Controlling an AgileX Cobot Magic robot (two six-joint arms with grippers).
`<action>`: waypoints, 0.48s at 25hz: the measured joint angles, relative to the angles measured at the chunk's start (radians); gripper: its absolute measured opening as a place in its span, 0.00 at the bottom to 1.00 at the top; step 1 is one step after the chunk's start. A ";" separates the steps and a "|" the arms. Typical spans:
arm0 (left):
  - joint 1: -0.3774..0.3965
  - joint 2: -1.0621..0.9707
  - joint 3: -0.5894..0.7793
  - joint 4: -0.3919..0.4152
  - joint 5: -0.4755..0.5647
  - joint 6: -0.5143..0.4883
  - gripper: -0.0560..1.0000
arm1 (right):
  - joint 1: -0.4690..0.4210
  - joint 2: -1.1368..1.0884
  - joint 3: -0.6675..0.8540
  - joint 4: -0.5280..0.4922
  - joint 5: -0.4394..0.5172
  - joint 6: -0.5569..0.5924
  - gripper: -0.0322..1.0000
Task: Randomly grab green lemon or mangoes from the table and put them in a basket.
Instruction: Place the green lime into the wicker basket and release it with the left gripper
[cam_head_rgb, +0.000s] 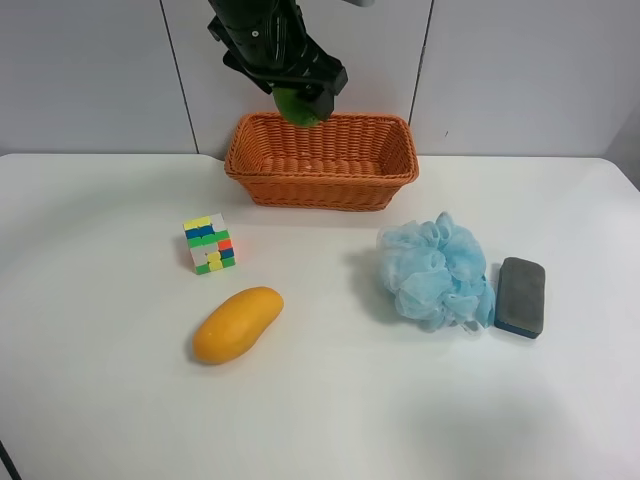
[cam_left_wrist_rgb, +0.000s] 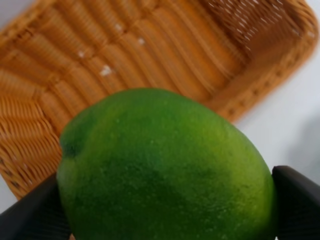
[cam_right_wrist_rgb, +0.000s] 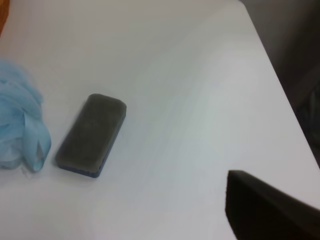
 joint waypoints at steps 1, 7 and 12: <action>0.010 0.026 -0.029 -0.001 0.000 0.005 0.76 | 0.000 0.000 0.000 0.000 0.000 0.000 0.99; 0.052 0.162 -0.130 -0.004 -0.047 0.018 0.76 | 0.000 0.000 0.000 0.000 0.000 0.000 0.99; 0.080 0.250 -0.137 -0.020 -0.120 0.021 0.76 | 0.000 0.000 0.000 0.000 0.000 0.000 0.99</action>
